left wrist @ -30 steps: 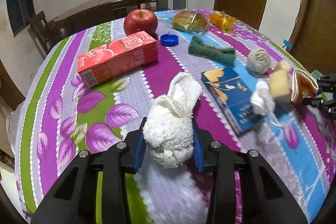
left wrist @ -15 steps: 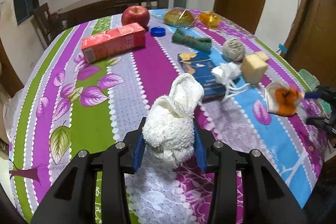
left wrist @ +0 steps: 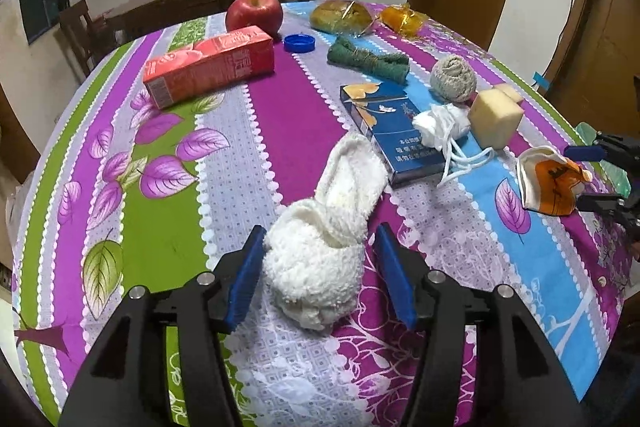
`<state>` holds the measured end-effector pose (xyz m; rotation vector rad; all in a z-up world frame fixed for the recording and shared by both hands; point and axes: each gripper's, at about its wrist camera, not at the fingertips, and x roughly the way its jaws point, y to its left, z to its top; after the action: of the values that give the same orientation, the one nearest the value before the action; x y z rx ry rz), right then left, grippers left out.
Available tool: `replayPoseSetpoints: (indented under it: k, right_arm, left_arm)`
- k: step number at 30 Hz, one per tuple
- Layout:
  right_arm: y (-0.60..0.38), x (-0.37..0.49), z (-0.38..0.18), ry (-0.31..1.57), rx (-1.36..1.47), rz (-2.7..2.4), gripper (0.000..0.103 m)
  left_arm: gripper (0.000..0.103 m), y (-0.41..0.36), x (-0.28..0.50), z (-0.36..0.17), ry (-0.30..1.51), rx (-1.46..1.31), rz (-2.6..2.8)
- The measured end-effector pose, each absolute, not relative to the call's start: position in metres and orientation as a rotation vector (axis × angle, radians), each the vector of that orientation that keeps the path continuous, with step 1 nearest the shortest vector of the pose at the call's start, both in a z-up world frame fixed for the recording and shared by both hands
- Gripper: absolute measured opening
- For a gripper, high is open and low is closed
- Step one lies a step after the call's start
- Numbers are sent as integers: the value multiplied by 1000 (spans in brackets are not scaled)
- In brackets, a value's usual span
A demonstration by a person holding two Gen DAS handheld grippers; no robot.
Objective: Collect trash
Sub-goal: 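Grasp the orange-printed tube with the right tool while the left tool grasps the white cloth, then carry the orange tube and white cloth with both tools over the green bin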
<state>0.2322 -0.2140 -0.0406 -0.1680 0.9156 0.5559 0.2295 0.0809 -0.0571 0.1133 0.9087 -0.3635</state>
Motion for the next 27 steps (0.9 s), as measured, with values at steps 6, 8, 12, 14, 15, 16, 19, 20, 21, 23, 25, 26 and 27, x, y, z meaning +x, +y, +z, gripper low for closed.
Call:
replayPoseSetpoints:
  k: [6, 8, 12, 14, 15, 16, 19, 20, 21, 23, 25, 26, 27]
  right_arm:
    - [-207, 240, -52, 965, -116, 594, 41]
    - [-205, 236, -51, 947, -125, 582, 37]
    - [-202, 227, -41, 887, -131, 538, 32]
    - [-203, 224, -35, 860, -113, 515, 30]
    - [-204, 223, -31, 841, -93, 500, 28]
    - [-205, 221, -27, 825, -81, 484, 25]
    - [-208, 217, -19, 783, -50, 446, 20]
    - [-208, 215, -18, 773, -41, 438, 20]
    - [-208, 214, -18, 768, -40, 421, 20]
    - [-209, 212, -19, 764, -31, 411, 20]
    - [-211, 209, -19, 758, -20, 401, 20]
    - [-212, 207, -18, 753, -19, 394, 20]
    - [-214, 205, -16, 746, -16, 383, 20]
  left_arm:
    - [37, 75, 226, -58, 905, 139, -318]
    - [36, 74, 224, -57, 902, 133, -294]
    - [35, 73, 220, -53, 892, 129, -215]
    - [35, 72, 218, -46, 865, 135, -173]
    - [35, 71, 216, -42, 853, 135, -158]
    - [35, 71, 216, -39, 845, 135, -147]
    - [35, 65, 213, -28, 802, 162, -80]
    - [35, 62, 212, -25, 787, 171, -67]
    - [35, 60, 211, -22, 778, 172, -57]
    - [35, 56, 210, -18, 763, 180, -41]
    - [35, 53, 210, -17, 749, 197, -17]
    - [35, 51, 209, -16, 746, 200, -10]
    - [35, 50, 209, -15, 745, 200, -7]
